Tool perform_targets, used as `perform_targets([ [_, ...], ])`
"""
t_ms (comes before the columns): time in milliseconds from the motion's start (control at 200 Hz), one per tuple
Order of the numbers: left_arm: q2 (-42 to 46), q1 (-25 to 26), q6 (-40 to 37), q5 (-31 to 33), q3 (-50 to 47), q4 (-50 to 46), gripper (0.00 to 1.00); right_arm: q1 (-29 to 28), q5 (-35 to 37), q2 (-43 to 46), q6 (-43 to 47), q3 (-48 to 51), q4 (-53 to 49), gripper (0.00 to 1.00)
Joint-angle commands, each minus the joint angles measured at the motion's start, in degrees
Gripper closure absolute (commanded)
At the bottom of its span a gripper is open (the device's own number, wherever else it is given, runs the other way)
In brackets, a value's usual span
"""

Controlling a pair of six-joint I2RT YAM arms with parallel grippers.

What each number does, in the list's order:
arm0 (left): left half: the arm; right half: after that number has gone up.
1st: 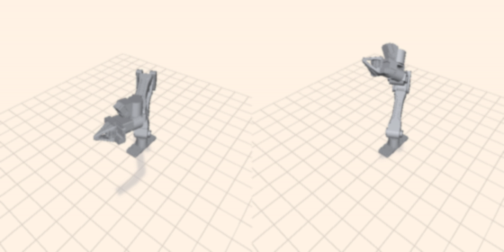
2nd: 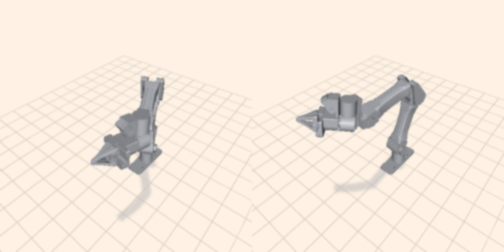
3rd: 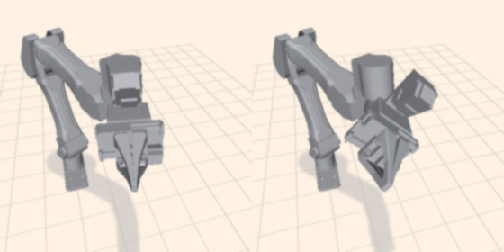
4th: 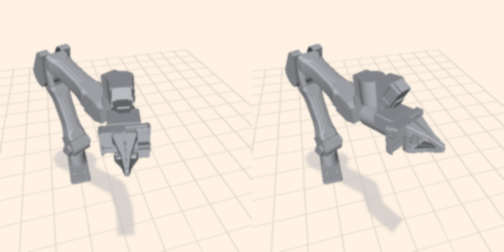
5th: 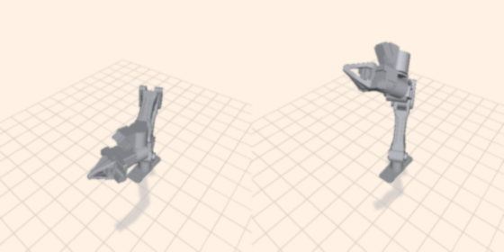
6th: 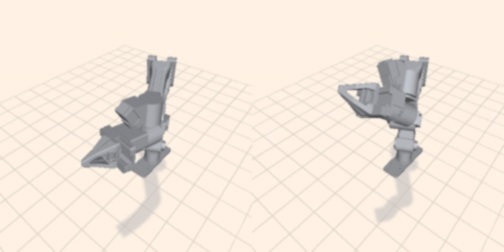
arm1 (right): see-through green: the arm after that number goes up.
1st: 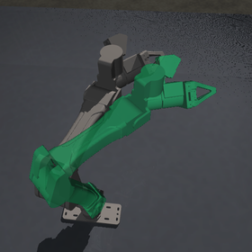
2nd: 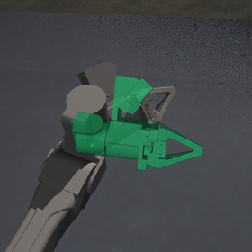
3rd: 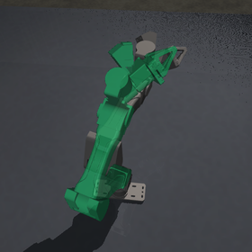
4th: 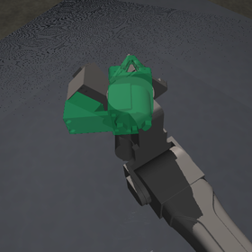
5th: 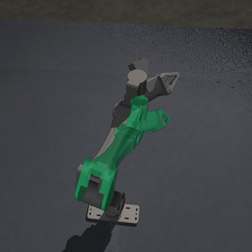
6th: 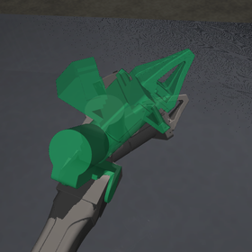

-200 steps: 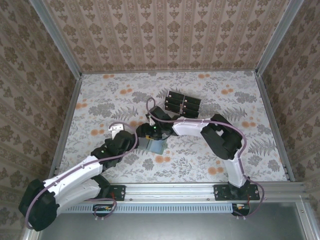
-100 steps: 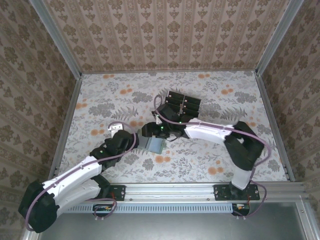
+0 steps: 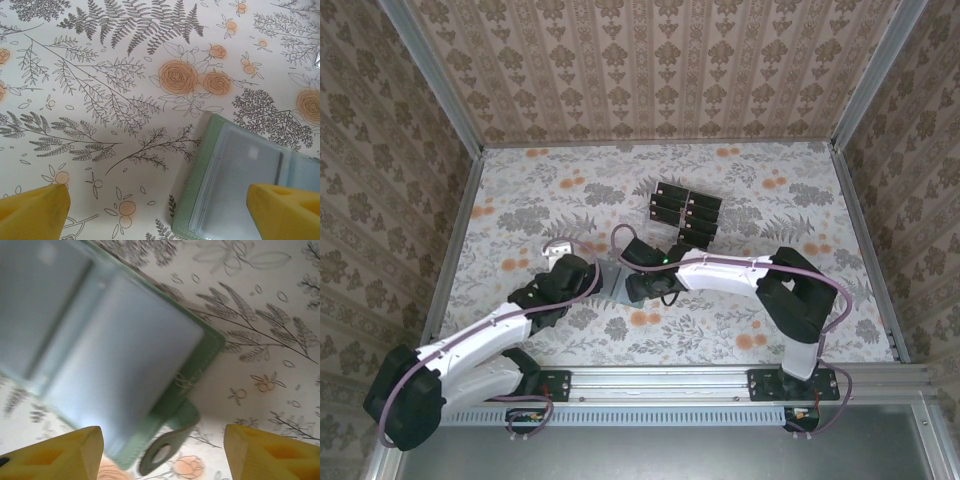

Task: Put the credit cards into the card holder
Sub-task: Flip over the card slot on the card holder, then rotate the card holder at the center of the table.

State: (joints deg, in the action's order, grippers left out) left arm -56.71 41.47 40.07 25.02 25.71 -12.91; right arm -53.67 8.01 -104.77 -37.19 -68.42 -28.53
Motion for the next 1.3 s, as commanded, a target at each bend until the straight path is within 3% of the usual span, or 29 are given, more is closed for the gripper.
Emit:
perform_targets([
  [0,-0.83,-0.36,-0.62,-0.84,1.93,1.08,0.00,0.29,6.11,-0.61,1.33,-0.74,-3.33,0.39],
  [140,-2.03,-0.34,-0.44,-1.52,1.88,1.82,0.00,1.54,6.08,0.31,0.92,1.19,-2.40,0.56],
  [425,-4.46,-0.13,-0.49,-2.86,2.19,3.23,0.00,4.42,4.28,2.50,1.84,3.79,1.44,0.99],
  [710,-6.23,0.05,-0.89,-4.55,2.83,4.54,0.00,7.26,4.02,5.92,2.43,6.35,1.29,1.00],
  [930,-8.92,0.04,-1.32,-8.02,6.28,4.41,0.00,8.12,1.15,11.29,2.22,5.95,0.76,0.47],
  [1045,-10.70,-0.29,0.02,-11.18,10.26,2.23,0.00,9.58,0.16,15.26,1.86,6.11,0.17,0.39],
  [1295,-15.72,-0.55,9.47,-16.37,23.59,-3.72,0.00,17.94,-0.75,18.60,7.47,5.74,0.15,0.33],
])
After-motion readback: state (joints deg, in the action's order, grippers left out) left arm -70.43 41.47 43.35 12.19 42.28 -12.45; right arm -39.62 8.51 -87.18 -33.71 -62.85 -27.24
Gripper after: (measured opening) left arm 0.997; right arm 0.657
